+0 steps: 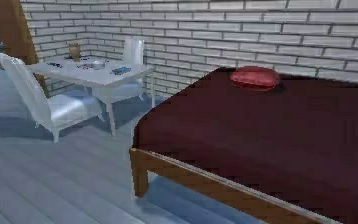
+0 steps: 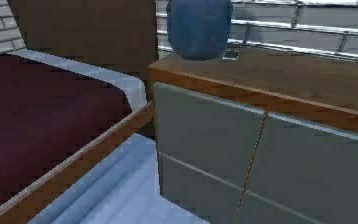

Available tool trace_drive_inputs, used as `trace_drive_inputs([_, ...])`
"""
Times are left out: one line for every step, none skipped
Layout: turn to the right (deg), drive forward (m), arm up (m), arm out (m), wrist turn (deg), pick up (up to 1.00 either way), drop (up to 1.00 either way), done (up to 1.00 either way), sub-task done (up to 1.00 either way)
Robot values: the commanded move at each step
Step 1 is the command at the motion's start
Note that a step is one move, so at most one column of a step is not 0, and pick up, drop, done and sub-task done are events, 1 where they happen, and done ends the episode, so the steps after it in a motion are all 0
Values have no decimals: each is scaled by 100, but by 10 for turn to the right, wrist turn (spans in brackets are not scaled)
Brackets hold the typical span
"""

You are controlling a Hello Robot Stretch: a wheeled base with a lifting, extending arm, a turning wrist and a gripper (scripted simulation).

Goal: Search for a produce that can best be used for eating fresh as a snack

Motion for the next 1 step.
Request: trace_drive_inputs([300,0,0,0,0,0,0,0,0])
